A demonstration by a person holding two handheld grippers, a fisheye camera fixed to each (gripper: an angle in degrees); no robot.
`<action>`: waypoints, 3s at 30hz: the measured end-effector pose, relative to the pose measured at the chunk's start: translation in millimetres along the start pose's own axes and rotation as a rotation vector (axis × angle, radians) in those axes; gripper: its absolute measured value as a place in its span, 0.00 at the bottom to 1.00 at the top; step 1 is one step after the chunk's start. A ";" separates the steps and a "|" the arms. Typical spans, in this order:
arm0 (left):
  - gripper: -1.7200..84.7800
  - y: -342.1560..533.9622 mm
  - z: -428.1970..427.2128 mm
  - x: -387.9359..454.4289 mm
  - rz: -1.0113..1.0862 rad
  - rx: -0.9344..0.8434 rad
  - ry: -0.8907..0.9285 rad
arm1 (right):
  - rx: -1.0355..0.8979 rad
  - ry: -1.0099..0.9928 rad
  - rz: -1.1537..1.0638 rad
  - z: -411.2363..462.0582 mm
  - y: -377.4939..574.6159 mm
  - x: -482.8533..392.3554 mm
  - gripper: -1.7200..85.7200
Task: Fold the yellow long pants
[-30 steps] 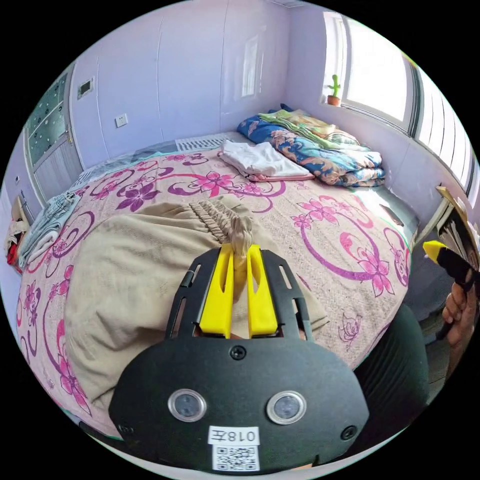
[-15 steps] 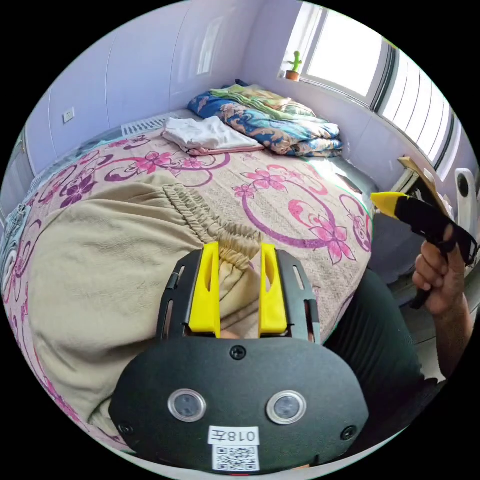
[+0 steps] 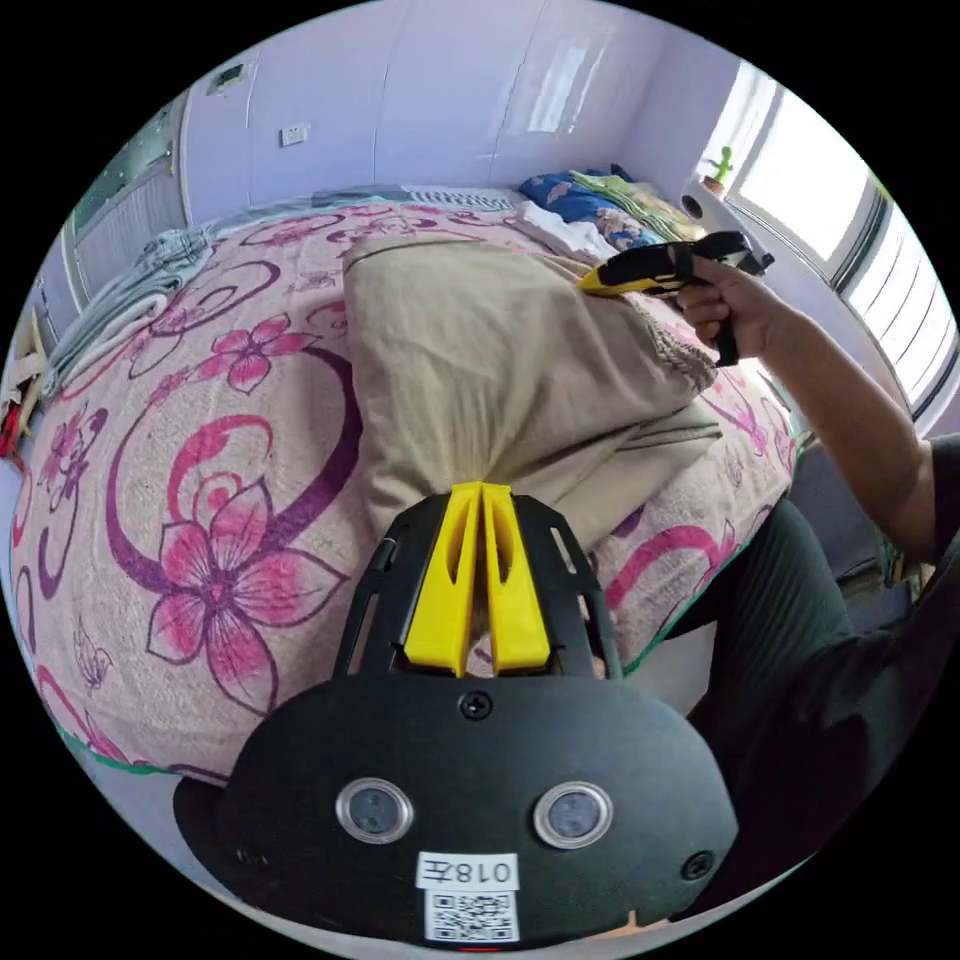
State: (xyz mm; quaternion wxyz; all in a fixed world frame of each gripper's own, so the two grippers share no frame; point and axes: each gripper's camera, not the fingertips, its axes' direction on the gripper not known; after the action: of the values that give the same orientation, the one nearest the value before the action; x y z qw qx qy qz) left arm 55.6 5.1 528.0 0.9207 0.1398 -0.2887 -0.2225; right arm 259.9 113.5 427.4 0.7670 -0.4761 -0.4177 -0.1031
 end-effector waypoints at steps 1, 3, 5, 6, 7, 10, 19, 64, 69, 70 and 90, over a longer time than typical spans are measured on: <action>0.01 6.8 2.7 -27.1 -0.067 0.010 0.075 | -0.022 -0.003 0.005 4.0 -6.9 10.1 0.02; 0.01 7.4 10.4 -55.4 -0.131 -0.004 0.155 | -0.010 -0.132 0.080 4.2 -20.5 51.5 0.02; 0.01 7.8 11.1 -71.5 -0.132 0.004 0.209 | 0.057 -0.210 0.105 -7.4 -20.8 68.9 0.03; 0.01 10.5 2.7 -81.1 -0.116 0.052 0.267 | 0.091 -0.268 0.081 -17.3 -19.0 74.1 0.04; 0.01 14.6 -14.1 -91.5 -0.091 0.148 0.332 | 0.117 -0.296 0.067 -23.2 -17.0 76.2 0.05; 0.02 18.5 -59.0 -130.7 -0.128 0.394 0.330 | 0.259 -0.336 0.037 -51.8 -0.3 91.0 0.13; 0.18 -112.8 54.4 -246.1 -0.264 0.265 0.232 | 0.262 -0.186 0.020 -34.4 -25.7 122.1 0.23; 0.11 -591.7 125.9 209.2 0.802 0.476 -0.213 | 1.177 -0.012 0.110 -142.3 -24.2 74.8 0.10; 0.16 -690.4 182.1 198.2 0.404 0.335 -0.152 | 1.240 0.064 0.584 -140.6 -95.8 175.2 0.10; 0.14 -658.0 178.5 167.7 0.348 0.419 -0.032 | 1.213 0.048 0.659 -134.1 -101.5 191.4 0.10; 0.07 177.5 108.2 -343.2 -0.128 0.710 0.489 | 1.031 -0.297 0.330 -95.9 -64.0 40.1 0.12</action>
State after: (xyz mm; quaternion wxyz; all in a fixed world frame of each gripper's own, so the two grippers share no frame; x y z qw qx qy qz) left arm -202.3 312.4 521.4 0.8411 0.5141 -0.1114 -0.1263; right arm 301.7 11.2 479.2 0.8394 -0.1080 -0.4374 0.3040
